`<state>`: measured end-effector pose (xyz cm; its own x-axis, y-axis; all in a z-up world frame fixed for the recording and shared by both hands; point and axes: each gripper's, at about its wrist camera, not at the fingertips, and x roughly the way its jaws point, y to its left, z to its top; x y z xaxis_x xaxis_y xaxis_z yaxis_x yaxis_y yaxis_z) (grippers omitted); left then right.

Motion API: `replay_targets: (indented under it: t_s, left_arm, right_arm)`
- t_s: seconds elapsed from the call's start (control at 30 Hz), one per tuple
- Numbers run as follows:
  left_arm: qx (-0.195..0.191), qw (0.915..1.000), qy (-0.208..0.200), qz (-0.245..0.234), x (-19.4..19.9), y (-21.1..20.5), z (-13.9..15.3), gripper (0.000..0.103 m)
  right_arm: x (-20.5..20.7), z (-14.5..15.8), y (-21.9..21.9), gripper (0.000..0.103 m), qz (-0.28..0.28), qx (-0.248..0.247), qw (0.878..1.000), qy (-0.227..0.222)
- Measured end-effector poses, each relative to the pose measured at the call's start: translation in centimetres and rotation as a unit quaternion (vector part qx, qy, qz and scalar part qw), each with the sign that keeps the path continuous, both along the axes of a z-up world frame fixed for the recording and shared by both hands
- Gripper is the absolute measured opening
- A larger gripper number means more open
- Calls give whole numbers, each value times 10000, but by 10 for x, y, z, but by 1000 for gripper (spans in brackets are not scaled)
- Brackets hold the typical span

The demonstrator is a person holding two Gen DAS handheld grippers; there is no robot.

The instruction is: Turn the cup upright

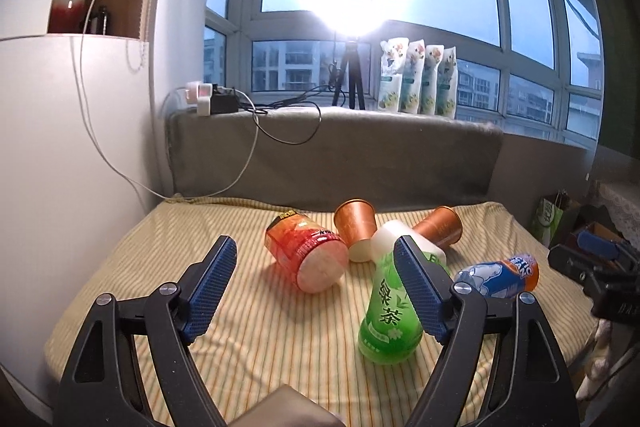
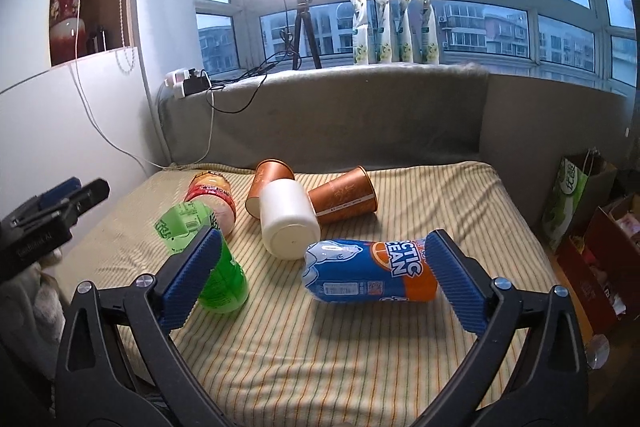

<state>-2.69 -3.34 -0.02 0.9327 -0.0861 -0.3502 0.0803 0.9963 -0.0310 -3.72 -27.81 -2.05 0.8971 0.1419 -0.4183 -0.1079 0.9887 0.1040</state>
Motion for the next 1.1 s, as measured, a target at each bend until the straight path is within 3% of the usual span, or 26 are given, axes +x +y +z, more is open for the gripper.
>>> replay_targets:
  t_s: [1.1]
  left_arm:
    - [164, 9998, -79, -30, -7, -6, 3, 89]
  right_arm:
    - [-1, 0, 2, 103, -117, -101, 9998, -93]
